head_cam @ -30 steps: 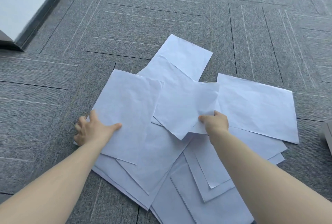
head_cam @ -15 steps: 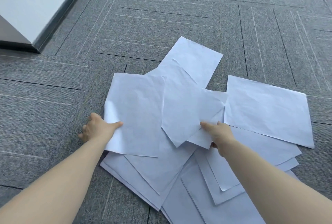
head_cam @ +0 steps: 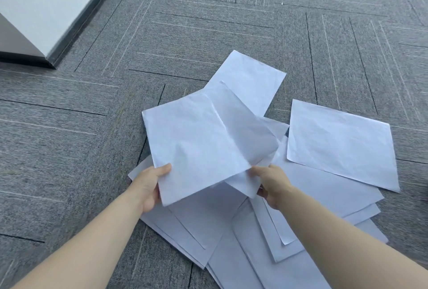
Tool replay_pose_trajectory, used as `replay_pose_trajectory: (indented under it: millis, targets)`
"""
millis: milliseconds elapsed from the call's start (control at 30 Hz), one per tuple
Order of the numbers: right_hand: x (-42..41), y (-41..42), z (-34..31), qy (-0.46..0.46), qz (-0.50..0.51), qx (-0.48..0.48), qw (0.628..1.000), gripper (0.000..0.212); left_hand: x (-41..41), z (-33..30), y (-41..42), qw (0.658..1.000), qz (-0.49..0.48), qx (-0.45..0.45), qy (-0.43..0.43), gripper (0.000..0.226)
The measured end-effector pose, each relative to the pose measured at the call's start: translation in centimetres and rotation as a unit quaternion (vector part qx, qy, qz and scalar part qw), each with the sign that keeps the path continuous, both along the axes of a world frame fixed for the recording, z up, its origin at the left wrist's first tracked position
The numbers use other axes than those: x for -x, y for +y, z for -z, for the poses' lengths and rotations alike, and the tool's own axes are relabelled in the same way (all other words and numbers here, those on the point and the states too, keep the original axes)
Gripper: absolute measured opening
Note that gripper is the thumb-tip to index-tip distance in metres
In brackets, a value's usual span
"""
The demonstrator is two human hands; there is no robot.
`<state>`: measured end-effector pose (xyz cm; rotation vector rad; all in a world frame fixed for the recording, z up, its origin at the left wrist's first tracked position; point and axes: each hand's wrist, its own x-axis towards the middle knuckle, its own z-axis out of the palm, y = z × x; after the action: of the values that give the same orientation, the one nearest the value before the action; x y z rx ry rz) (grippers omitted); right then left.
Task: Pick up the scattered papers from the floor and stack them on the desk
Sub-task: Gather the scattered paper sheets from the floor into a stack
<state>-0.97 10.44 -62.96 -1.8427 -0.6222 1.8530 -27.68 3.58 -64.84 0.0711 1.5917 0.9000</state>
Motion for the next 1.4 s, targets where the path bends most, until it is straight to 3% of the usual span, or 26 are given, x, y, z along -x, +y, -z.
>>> replay_pose_trajectory:
  millis: [100, 367, 467, 533, 633, 733, 867, 1000, 1067, 1233, 1400]
  targets:
    - [0.3, -0.7, -0.2, 0.028, -0.041, 0.009, 0.999, 0.024, -1.3, -0.2, -0.1, 1.0, -0.007, -0.019, -0.014, 0.028]
    - [1.8, -2.5, -1.1, 0.07, -0.152, 0.005, 0.986, 0.019, -3.4, -0.3, -0.1, 0.995, -0.083, -0.023, -0.04, 0.019]
    - [1.5, -2.0, -1.5, 0.099, -0.197, 0.01, 0.975, 0.033, -2.7, -0.1, -0.2, 0.994, -0.102, -0.038, 0.007, 0.02]
    - [0.7, -0.8, -2.0, 0.095, -0.153, 0.007, 0.984, 0.036, -2.0, 0.0, -0.6, 0.992, -0.102, -0.05, 0.053, 0.019]
    - [-0.6, 1.6, -1.6, -0.073, -0.109, -0.04, 0.991, 0.028, -0.8, 0.2, -1.6, 0.988, -0.088, -0.054, 0.115, 0.023]
    - [-1.2, 4.1, -0.3, -0.216, -0.124, -0.105, 0.963, 0.031, 0.3, 0.6, -2.6, 0.986, -0.072, -0.047, 0.143, 0.024]
    - [0.0, 6.7, 0.2, -0.423, -0.272, -0.151, 0.851, 0.055, 1.1, 0.6, -3.4, 0.984, -0.073, -0.047, 0.156, 0.029]
    - [1.7, 7.0, 0.6, -0.504, -0.367, -0.145, 0.768, 0.073, 1.9, 0.3, -3.5, 0.981, -0.101, -0.061, 0.154, 0.026]
    - [1.8, 7.4, 0.6, -0.516, -0.39, -0.134, 0.751, 0.073, 2.4, 0.3, -3.6, 0.98, -0.108, -0.061, 0.155, 0.023]
    - [1.6, 8.4, 0.7, -0.505, -0.397, -0.099, 0.76, 0.058, 2.5, 0.6, -4.0, 0.982, -0.099, -0.059, 0.149, 0.02]
    - [0.8, 9.4, 1.3, -0.409, -0.254, -0.159, 0.862, 0.036, 2.3, 0.8, -3.6, 0.982, -0.099, -0.064, 0.147, 0.021]
